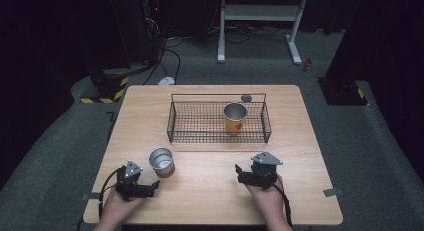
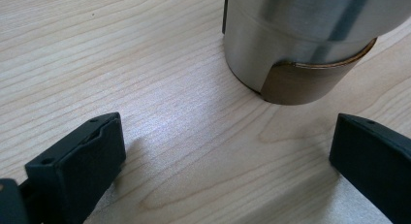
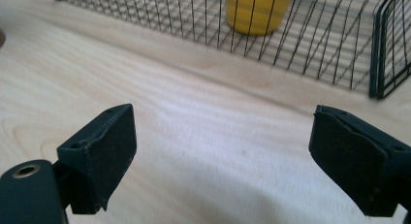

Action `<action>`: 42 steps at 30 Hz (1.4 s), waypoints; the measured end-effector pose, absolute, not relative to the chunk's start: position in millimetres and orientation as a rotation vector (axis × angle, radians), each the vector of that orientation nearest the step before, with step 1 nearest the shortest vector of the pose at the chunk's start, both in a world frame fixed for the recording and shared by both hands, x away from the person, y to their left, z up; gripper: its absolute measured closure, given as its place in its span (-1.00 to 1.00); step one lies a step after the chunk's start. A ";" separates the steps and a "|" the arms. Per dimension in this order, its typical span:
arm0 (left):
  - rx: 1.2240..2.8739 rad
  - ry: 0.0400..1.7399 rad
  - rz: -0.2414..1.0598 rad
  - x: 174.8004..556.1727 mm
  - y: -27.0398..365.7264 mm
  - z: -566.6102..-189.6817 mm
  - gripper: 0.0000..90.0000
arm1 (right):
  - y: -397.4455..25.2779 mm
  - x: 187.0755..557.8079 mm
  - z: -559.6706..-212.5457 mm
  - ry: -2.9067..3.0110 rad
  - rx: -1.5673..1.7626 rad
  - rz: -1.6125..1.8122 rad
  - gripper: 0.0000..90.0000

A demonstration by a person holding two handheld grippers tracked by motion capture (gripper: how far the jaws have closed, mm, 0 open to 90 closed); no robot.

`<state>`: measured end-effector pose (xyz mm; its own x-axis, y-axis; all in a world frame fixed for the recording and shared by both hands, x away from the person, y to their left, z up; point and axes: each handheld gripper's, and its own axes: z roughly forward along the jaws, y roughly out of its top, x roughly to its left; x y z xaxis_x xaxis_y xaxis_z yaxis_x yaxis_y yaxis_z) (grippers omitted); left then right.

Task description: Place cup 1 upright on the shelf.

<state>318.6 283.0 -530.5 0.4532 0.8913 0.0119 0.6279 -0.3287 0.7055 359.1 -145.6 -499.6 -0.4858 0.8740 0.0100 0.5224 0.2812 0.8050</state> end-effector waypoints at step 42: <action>1.969 1.242 0.532 316.3 290.8 -516.6 -1.00 | -144.9 338.0 -525.6 2.278 1.274 0.915 -0.79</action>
<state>316.3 290.8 -516.6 0.4464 0.8940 -0.0387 0.5891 -0.2611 0.7647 338.0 -144.9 -525.6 -0.5206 0.8538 -0.0084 0.6109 0.3794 0.6949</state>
